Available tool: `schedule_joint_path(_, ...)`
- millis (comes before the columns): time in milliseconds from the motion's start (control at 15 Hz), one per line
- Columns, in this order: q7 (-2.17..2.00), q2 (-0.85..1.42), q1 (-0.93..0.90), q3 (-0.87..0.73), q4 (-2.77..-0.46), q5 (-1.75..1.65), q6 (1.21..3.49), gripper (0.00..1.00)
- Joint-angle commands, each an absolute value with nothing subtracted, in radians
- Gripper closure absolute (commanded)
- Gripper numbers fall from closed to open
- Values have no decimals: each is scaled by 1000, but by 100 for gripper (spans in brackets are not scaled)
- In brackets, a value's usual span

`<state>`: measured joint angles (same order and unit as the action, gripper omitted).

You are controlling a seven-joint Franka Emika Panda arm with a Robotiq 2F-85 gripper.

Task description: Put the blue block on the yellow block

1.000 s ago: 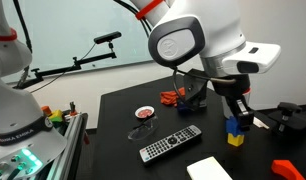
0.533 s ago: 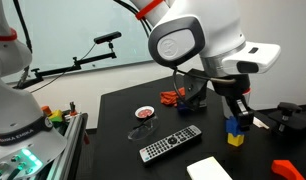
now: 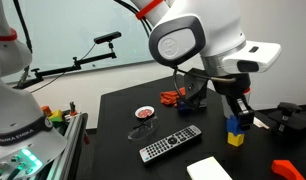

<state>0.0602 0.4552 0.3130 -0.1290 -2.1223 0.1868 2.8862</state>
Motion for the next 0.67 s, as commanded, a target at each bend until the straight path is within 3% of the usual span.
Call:
schedule_joint_path(0, 43, 441, 309, -134, -2115, 175, 2876, 92)
schedule_joint_path(200, 38, 443, 307, -137, -2112, 175, 2873, 91)
schedule_joint_path(267, 42, 443, 310, -134, -2111, 176, 2870, 42)
schedule_joint_path(400, 37, 443, 308, -136, -2110, 175, 2869, 36)
schedule_joint_path(600, 33, 443, 309, -136, -2109, 176, 2870, 12)
